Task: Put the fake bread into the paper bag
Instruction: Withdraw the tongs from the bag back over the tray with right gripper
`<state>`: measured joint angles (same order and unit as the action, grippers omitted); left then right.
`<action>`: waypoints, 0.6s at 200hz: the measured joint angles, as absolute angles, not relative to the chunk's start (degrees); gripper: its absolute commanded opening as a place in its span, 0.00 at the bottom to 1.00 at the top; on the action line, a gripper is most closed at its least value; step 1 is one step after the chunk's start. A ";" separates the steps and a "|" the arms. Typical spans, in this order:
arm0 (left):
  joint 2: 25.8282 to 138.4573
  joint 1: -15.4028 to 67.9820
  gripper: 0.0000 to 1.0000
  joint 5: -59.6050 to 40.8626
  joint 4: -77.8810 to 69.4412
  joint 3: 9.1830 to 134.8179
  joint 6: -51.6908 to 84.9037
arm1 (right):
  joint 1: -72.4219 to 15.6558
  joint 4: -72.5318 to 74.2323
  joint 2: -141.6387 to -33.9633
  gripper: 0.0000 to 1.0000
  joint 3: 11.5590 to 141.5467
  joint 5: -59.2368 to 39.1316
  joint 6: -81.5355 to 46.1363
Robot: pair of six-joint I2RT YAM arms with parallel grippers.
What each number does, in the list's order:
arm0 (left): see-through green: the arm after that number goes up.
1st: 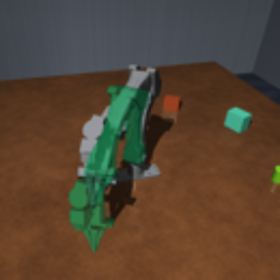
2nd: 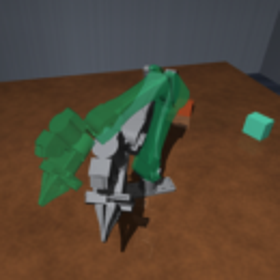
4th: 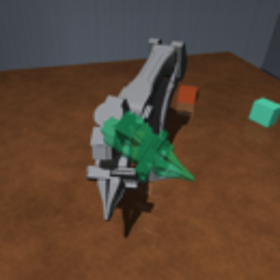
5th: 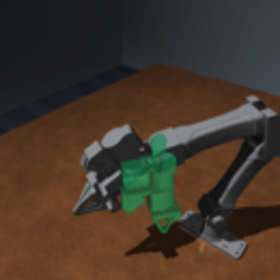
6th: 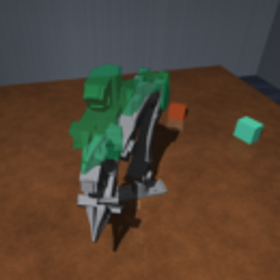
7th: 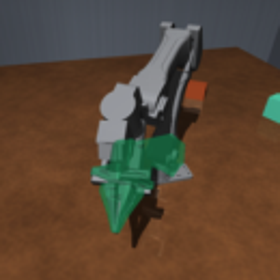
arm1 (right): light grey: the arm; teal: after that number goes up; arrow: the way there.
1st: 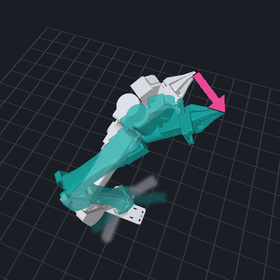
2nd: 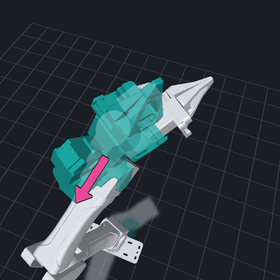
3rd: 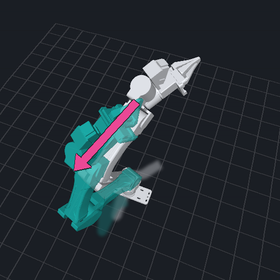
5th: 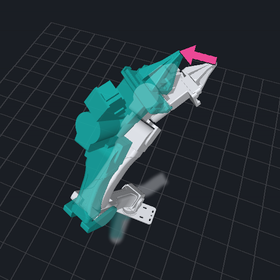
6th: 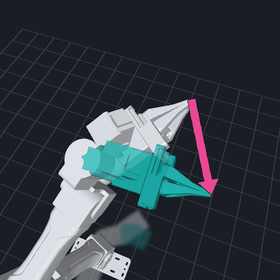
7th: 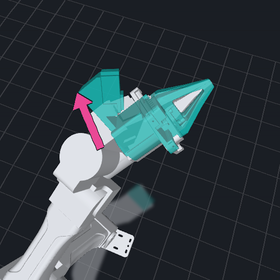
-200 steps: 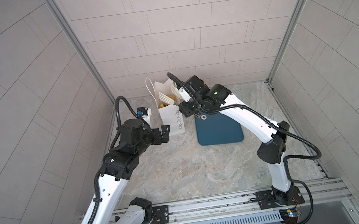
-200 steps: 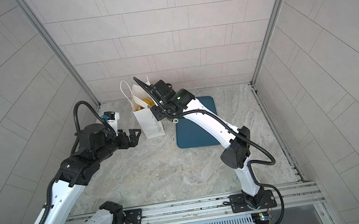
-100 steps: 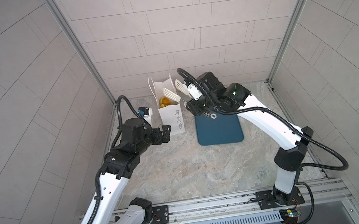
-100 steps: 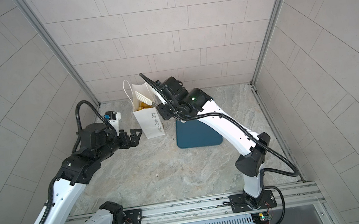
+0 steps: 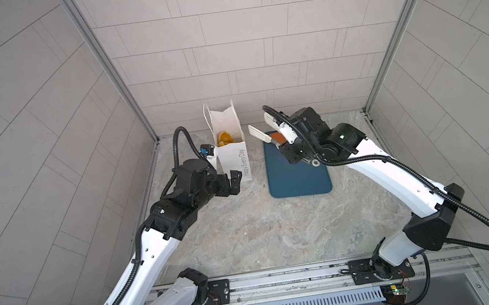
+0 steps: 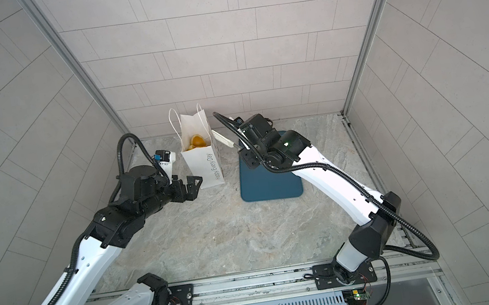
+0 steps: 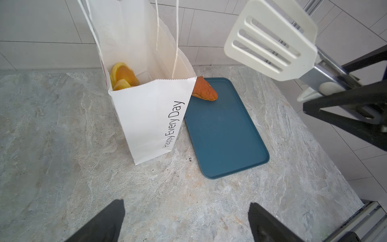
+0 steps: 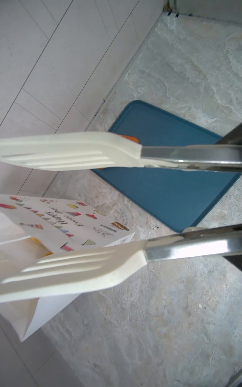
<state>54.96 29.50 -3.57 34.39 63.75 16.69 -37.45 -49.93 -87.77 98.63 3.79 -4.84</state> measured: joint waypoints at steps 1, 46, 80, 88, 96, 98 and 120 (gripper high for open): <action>54.98 29.54 1.00 -3.55 34.37 63.75 16.69 | -37.41 -49.93 -87.70 0.55 98.50 3.81 -4.82; 56.47 33.19 1.00 -1.34 32.49 63.75 16.93 | -35.27 -48.64 -84.68 0.55 91.33 6.66 -2.33; 58.02 35.77 1.00 -0.21 31.03 63.75 17.12 | -33.78 -47.51 -84.09 0.55 87.26 8.67 -1.28; 58.48 36.29 1.00 -0.08 30.59 63.75 17.17 | -33.43 -47.37 -84.09 0.55 86.46 9.21 -1.08; 58.92 36.82 1.00 0.05 30.06 63.75 17.21 | -33.01 -47.13 -84.09 0.55 85.62 9.74 -0.93; 59.02 36.93 1.00 0.08 29.98 63.75 17.23 | -32.91 -47.11 -84.09 0.55 85.41 9.85 -0.84; 60.14 37.98 1.00 0.10 28.62 63.75 17.72 | -32.12 -46.98 -84.31 0.55 83.79 11.94 -0.21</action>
<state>60.14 37.98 0.10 28.62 63.75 17.72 -32.12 -46.98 -84.31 83.79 11.94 -0.21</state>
